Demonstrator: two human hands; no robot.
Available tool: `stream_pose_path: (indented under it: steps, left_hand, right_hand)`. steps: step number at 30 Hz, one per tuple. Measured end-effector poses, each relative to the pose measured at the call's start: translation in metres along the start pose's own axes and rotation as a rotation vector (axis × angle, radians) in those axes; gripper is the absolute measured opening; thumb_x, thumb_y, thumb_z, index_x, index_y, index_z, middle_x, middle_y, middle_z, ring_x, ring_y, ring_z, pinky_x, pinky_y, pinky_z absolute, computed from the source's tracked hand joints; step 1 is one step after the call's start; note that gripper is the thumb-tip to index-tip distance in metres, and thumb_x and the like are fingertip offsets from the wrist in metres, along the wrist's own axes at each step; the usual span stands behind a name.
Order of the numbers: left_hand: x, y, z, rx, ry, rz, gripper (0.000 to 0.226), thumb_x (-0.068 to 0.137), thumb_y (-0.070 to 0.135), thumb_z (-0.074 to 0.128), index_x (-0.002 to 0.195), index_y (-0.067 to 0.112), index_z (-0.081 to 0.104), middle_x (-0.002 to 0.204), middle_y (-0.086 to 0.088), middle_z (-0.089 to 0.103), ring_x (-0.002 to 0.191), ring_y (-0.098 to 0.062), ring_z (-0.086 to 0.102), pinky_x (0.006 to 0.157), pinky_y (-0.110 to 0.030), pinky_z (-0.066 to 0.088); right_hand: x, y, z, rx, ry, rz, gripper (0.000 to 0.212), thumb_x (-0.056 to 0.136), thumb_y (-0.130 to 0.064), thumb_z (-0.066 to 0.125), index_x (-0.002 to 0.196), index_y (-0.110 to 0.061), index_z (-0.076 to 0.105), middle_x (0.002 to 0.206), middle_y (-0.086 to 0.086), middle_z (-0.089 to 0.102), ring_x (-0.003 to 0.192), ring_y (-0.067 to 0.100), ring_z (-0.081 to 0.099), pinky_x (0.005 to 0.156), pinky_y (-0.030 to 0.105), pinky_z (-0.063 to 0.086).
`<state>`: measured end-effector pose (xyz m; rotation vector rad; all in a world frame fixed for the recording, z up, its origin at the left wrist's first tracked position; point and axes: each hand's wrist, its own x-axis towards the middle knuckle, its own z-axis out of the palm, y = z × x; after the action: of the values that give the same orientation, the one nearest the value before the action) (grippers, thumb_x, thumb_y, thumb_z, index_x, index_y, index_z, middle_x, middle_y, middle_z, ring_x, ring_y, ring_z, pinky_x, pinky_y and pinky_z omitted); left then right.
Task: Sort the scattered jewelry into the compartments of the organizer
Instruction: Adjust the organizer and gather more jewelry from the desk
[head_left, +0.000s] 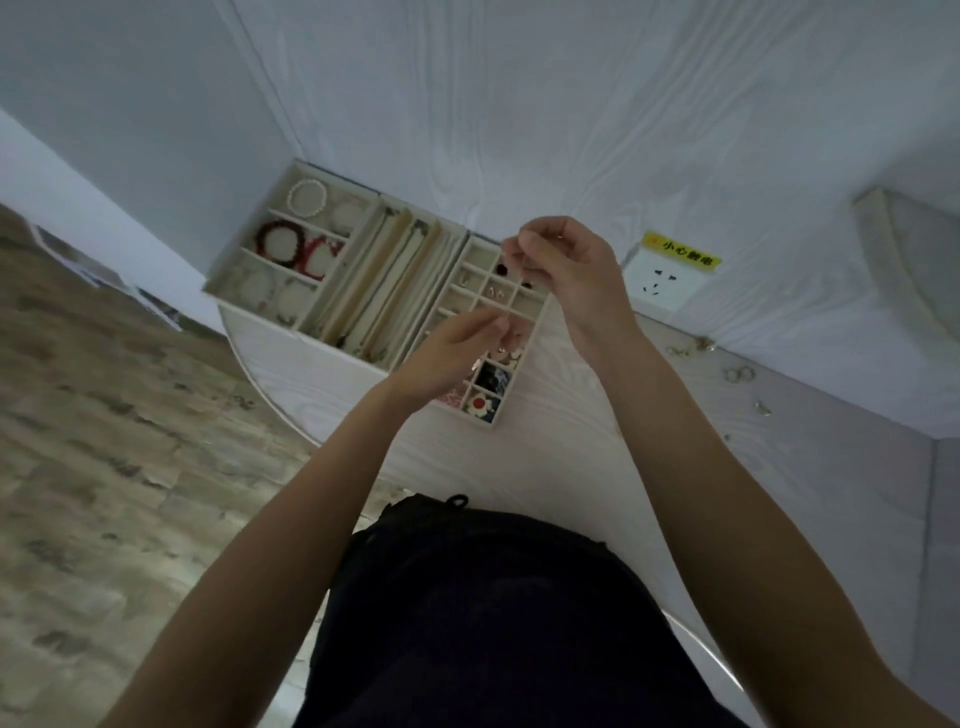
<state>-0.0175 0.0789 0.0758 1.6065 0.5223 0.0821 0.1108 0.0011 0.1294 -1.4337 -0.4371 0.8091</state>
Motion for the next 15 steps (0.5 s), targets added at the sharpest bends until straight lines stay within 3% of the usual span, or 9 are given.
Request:
stream_pose_path:
  steps: [2, 5, 10, 13, 15]
  left_hand:
    - [-0.008, -0.011, -0.018, 0.037, 0.104, -0.002, 0.027, 0.101, 0.019, 0.041, 0.11, 0.015, 0.066, 0.088, 0.007, 0.064, 0.09, -0.005, 0.06, 0.089, -0.023, 0.043]
    - [-0.025, -0.027, -0.052, 0.037, 0.252, -0.009, 0.023, 0.099, 0.017, 0.045, 0.107, 0.022, 0.066, 0.094, 0.013, 0.067, 0.089, 0.002, 0.061, 0.083, -0.012, 0.045]
    - [-0.038, -0.055, -0.095, 0.155, 0.599, -0.117, 0.017, 0.096, 0.02, 0.053, 0.105, 0.021, 0.067, 0.083, 0.012, 0.068, 0.073, 0.007, 0.063, 0.071, -0.008, 0.045]
    - [-0.037, -0.066, -0.111, 0.296, 0.688, -0.144, 0.009, 0.094, 0.02, 0.057, 0.1, 0.019, 0.063, 0.078, 0.012, 0.067, 0.067, 0.004, 0.063, 0.065, -0.012, 0.048]
    - [-0.036, -0.071, -0.118, 0.395, 0.725, -0.159, 0.01, 0.091, 0.021, 0.061, 0.097, 0.016, 0.066, 0.074, 0.006, 0.066, 0.062, -0.001, 0.059, 0.063, -0.016, 0.046]
  right_hand:
    - [0.017, 0.003, 0.012, -0.026, 0.092, 0.0, 0.009, 0.088, -0.004, 0.06, 0.085, -0.013, 0.06, 0.076, -0.001, 0.07, 0.072, 0.011, 0.064, 0.071, 0.023, 0.052]
    - [0.044, 0.013, 0.028, -0.1, 0.175, 0.015, 0.01, 0.088, -0.006, 0.061, 0.084, -0.015, 0.06, 0.077, 0.001, 0.068, 0.065, 0.006, 0.062, 0.058, 0.017, 0.047]
    - [0.094, 0.047, 0.061, -0.341, 0.134, 0.028, 0.011, 0.086, -0.012, 0.064, 0.078, -0.018, 0.059, 0.077, 0.004, 0.068, 0.067, 0.011, 0.062, 0.058, 0.02, 0.049]
    - [0.121, 0.069, 0.085, -0.495, 0.12, 0.0, 0.011, 0.083, -0.017, 0.066, 0.077, -0.021, 0.058, 0.078, 0.0, 0.066, 0.073, 0.014, 0.062, 0.071, 0.027, 0.054]
    - [0.136, 0.08, 0.097, -0.592, 0.088, -0.035, 0.006, 0.084, -0.018, 0.064, 0.083, -0.017, 0.058, 0.082, -0.001, 0.063, 0.078, 0.012, 0.06, 0.068, 0.012, 0.047]
